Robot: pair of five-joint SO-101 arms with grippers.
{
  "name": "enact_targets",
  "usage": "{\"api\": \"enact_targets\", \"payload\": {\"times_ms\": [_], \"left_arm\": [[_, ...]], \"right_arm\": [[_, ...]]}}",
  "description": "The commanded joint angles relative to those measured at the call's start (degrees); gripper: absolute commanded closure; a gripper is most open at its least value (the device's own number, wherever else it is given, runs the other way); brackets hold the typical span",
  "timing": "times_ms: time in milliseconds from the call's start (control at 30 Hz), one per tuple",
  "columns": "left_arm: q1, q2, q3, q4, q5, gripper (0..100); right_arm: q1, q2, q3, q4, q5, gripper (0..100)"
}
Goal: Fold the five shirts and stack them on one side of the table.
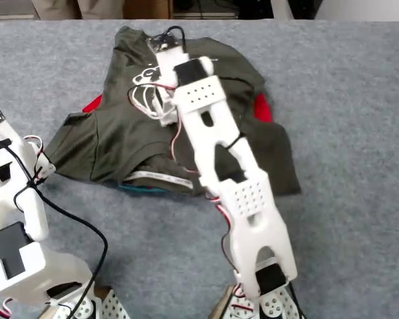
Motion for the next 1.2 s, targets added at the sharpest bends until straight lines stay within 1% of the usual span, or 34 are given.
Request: {"api": "enact_targets", "payload": {"times_ms": [0,67,267,500,600,733,933,1167], "left_arm": [[0.44,-0.57,0.09,-0.44,0.53,98],[0.44,-0.57,0.09,-0.44,0.53,98],[0.44,-0.48,0.09,-0.35,0.53,98],[0.44,-0.48,0.09,-0.35,0.53,98],[0.44,-0.48,0.18,-0.35,0.53,98],[0.44,-0.75,0.88,-0.62,0.53,98],[0.44,-0.75,0.88,-0.7,0.53,98],[0.44,-0.66,0.97,-0.7,0.53,98]], "right_arm": [[2.77,2.24,-5.67,0.88,0.7,94.4],[3.82,3.65,-7.52,0.97,0.97,99.5],[4.7,4.0,-16.22,4.04,0.79,99.5],[6.55,3.91,-33.89,5.19,1.49,99.5],[8.57,0.75,-32.66,5.27,5.98,99.4],[10.86,-4.44,-30.37,5.27,8.97,99.4],[14.99,-10.15,-30.02,5.19,9.14,99.5],[24.13,-18.07,-29.58,5.19,9.14,99.5]]}}
